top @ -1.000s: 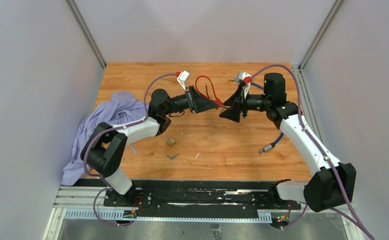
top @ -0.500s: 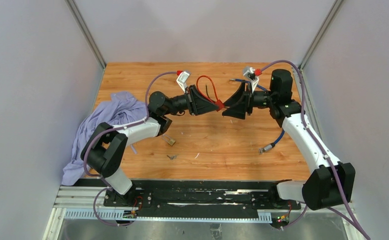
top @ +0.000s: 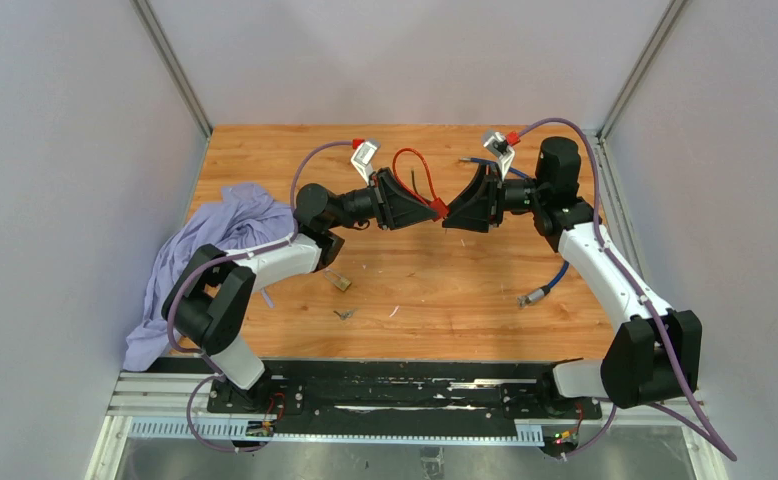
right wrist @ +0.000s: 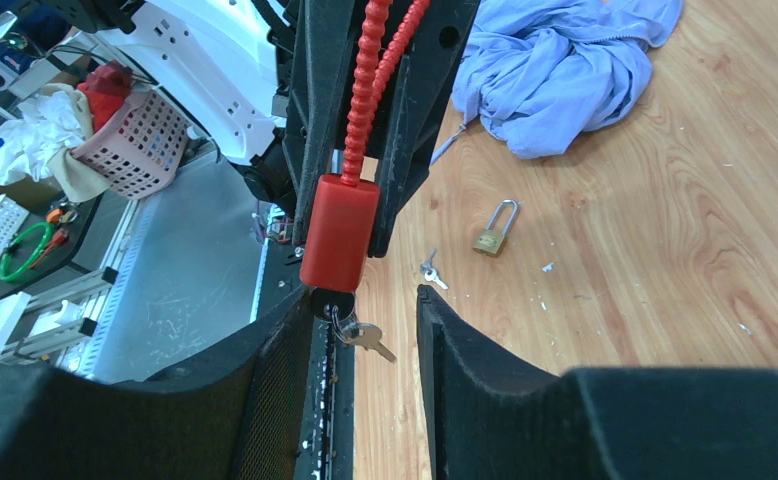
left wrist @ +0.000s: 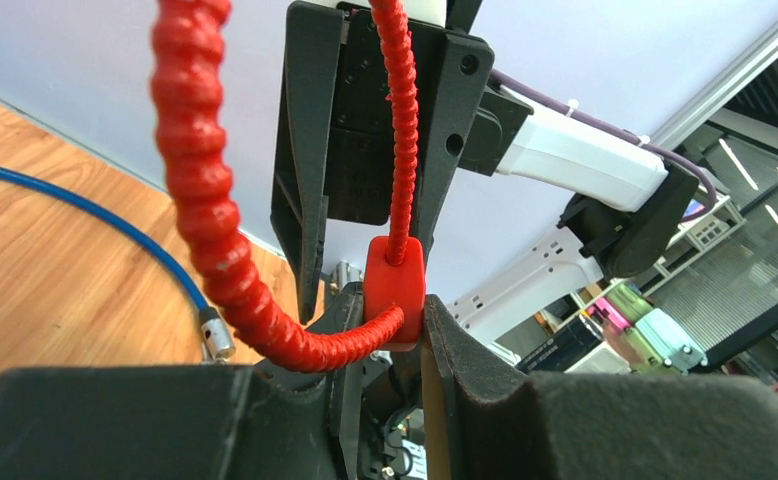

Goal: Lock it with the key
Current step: Lock the lock.

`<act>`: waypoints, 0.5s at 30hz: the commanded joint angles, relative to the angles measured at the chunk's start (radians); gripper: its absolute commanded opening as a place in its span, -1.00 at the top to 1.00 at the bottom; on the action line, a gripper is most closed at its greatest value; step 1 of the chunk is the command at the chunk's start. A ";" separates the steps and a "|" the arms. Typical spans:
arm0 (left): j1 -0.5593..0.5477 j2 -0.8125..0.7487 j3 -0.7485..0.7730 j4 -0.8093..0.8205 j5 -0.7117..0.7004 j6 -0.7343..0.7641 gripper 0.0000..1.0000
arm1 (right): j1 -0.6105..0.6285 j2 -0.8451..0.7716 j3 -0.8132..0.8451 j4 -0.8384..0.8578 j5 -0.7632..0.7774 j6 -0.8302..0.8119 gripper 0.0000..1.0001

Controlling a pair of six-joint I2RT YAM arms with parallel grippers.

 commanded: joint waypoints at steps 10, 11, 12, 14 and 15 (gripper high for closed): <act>-0.011 -0.001 0.033 0.015 -0.005 0.025 0.99 | 0.017 0.011 -0.015 0.062 -0.019 0.042 0.39; -0.011 -0.002 0.034 0.000 -0.010 0.032 0.99 | 0.016 0.010 -0.015 0.061 -0.017 0.041 0.44; -0.011 -0.003 0.034 -0.021 -0.016 0.043 0.99 | 0.014 0.009 -0.016 0.061 -0.014 0.040 0.47; -0.011 -0.010 0.035 -0.069 -0.028 0.067 0.99 | 0.015 0.008 -0.018 0.059 -0.003 0.036 0.55; -0.011 -0.012 0.035 -0.088 -0.030 0.078 0.99 | 0.015 0.008 -0.020 0.058 0.002 0.034 0.59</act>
